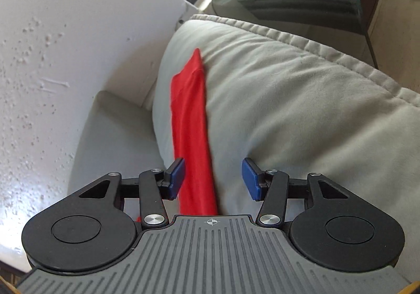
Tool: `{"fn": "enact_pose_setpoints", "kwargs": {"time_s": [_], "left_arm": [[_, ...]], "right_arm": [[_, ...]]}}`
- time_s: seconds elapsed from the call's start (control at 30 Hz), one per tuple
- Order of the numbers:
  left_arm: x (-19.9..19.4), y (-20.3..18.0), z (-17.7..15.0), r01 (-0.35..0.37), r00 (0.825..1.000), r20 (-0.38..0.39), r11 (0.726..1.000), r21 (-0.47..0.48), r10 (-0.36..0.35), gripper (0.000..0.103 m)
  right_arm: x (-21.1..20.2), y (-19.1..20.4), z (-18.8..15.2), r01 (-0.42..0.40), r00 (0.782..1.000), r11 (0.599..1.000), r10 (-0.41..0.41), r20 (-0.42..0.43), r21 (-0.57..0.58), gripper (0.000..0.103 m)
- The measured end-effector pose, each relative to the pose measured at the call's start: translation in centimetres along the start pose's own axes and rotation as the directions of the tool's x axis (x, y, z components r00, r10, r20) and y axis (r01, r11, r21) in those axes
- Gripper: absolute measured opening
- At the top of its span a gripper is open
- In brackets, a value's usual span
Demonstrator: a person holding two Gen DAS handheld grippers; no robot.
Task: Fold clothes
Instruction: 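Grasp the red sleeve cuff with the right gripper and lift it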
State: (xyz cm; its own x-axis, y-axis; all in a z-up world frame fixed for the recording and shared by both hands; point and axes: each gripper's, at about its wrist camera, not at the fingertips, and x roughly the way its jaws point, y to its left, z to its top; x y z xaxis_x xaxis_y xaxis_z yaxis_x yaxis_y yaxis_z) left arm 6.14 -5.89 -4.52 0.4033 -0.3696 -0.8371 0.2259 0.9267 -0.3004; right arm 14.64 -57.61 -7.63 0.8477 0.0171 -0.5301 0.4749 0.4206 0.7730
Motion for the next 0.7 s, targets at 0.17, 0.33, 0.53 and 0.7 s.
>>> {"fn": "enact_pose_setpoints", "kwargs": {"time_s": [0.17, 0.33, 0.53, 0.7], "left_arm": [[1.6, -1.4, 1.4, 0.042, 0.999, -0.005, 0.999, 0.023, -0.042, 0.066], [2.8, -3.6, 3.6, 0.075, 0.996, 0.044, 0.994, 0.075, -0.078, 0.066], [3.0, -4.9, 4.1, 0.108, 0.991, 0.067, 0.989, 0.099, -0.115, 0.066], [1.4, -4.4, 3.3, 0.121, 0.986, 0.11, 0.99, 0.074, -0.129, 0.066]], "right_arm": [[3.8, 0.3, 2.7, -0.065, 0.995, 0.998, 0.063, 0.071, 0.026, 0.046], [6.4, 1.7, 4.7, -0.058, 0.994, 0.997, 0.063, 0.09, -0.05, 0.046], [8.1, 3.9, 6.3, -0.024, 0.997, 0.984, 0.036, 0.065, -0.177, 0.01], [5.4, 8.4, 5.0, 0.112, 0.988, 0.901, -0.058, 0.141, -0.42, 0.009]]}}
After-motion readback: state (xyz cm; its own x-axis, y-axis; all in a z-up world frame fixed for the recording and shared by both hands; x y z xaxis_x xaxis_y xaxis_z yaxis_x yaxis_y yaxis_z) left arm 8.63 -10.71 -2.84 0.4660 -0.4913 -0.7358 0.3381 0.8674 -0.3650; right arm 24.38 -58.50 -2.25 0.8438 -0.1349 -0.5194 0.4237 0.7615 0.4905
